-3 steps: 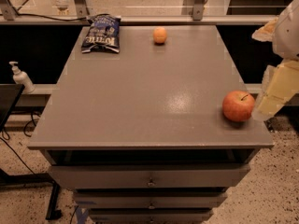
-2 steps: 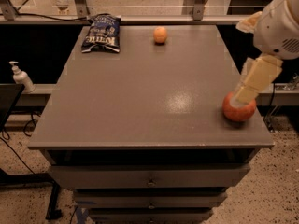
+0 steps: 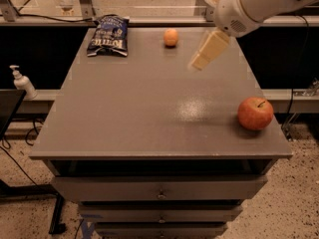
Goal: Move blue chip bag near apple
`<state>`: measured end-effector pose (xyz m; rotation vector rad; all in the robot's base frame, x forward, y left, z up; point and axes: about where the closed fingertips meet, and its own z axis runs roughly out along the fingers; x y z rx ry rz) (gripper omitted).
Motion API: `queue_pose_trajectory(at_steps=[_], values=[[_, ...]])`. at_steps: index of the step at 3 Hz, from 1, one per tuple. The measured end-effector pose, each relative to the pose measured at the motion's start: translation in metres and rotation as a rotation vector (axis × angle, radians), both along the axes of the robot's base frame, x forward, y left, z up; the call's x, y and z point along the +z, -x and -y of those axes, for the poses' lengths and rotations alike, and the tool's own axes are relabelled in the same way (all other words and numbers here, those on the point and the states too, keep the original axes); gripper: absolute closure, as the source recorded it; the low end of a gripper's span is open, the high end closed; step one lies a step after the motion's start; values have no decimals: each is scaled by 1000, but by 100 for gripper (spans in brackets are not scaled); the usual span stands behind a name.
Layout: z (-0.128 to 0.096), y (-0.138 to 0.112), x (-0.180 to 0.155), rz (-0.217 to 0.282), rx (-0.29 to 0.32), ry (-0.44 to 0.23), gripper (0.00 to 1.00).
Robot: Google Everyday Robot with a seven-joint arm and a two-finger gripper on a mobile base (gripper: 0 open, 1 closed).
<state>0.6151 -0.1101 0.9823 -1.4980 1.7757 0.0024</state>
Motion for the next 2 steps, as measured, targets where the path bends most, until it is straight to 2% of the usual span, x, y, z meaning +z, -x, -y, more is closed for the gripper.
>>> queue_pose_trajectory(at_steps=[1,2], values=[[-51,-57,-5,33,27,-92,0],[-100,-100,-15,12,44,-166,0]])
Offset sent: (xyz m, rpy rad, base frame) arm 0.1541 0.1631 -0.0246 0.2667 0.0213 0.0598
